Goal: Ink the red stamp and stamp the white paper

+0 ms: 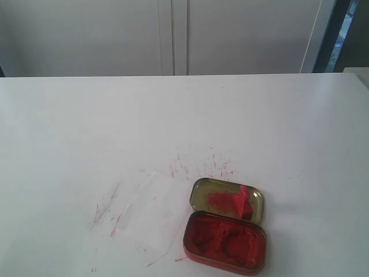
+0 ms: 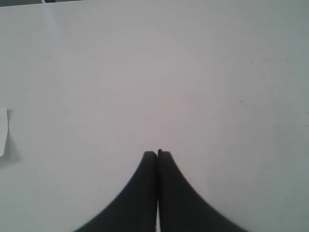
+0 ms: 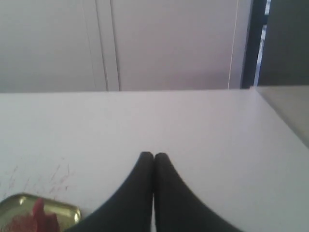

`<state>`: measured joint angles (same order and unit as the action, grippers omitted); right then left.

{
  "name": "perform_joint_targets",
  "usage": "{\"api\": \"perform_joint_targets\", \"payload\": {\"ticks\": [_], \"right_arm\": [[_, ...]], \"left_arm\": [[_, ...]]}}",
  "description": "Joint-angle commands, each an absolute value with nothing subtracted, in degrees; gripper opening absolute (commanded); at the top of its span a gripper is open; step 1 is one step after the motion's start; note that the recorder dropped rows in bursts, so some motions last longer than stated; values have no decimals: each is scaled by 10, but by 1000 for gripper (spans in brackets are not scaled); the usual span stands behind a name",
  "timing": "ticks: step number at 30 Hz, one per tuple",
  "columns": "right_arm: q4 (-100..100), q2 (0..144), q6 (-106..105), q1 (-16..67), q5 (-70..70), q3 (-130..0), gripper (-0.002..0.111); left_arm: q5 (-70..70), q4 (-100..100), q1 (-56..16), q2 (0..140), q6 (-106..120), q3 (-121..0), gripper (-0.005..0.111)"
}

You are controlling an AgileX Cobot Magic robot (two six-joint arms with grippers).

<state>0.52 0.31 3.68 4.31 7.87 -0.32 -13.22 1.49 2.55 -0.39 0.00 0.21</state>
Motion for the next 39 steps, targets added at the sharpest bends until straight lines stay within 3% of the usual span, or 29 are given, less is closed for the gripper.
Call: {"api": "perform_joint_targets", "payload": {"ticks": [1, 6, 19, 39], "right_arm": [[5, 0, 37, 40, -17, 0, 0], [5, 0, 37, 40, -88, 0, 0], [5, 0, 37, 40, -94, 0, 0], [5, 16, 16, 40, 10, -30, 0]], "left_arm": [[-133, 14, 27, 0, 0, 0, 0], [-133, 14, 27, 0, 0, 0, 0], [-133, 14, 27, 0, 0, 0, 0], [-133, 14, 27, 0, 0, 0, 0]]}}
